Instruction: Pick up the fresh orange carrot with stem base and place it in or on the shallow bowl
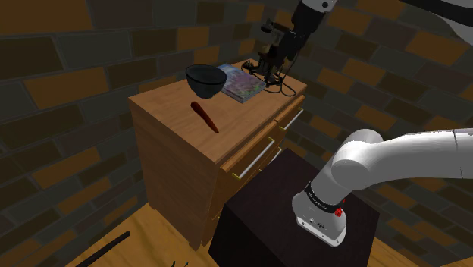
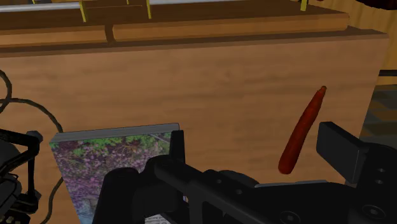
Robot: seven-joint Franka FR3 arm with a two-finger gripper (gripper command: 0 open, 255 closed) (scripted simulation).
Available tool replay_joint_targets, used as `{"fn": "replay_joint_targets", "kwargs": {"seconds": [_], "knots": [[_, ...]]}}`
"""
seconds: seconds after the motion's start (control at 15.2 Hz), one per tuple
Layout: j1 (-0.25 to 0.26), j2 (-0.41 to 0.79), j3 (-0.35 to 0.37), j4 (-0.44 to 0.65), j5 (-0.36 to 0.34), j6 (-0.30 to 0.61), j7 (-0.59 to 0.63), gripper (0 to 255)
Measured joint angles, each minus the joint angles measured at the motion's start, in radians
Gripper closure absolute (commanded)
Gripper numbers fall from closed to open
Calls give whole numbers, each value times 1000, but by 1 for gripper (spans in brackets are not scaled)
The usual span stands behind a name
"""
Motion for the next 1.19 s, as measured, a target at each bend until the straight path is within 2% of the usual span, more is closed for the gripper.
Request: {"fn": "replay_joint_targets", "kwargs": {"seconds": [0.2, 0.53, 0.92, 1.19], "knots": [[1, 9, 16, -28, 12, 33, 26, 0], [5, 83, 78, -93, 53, 164, 123, 0], [13, 213, 168, -136, 98, 330, 255, 0], [12, 330, 225, -122, 112, 430, 343, 0]]}}
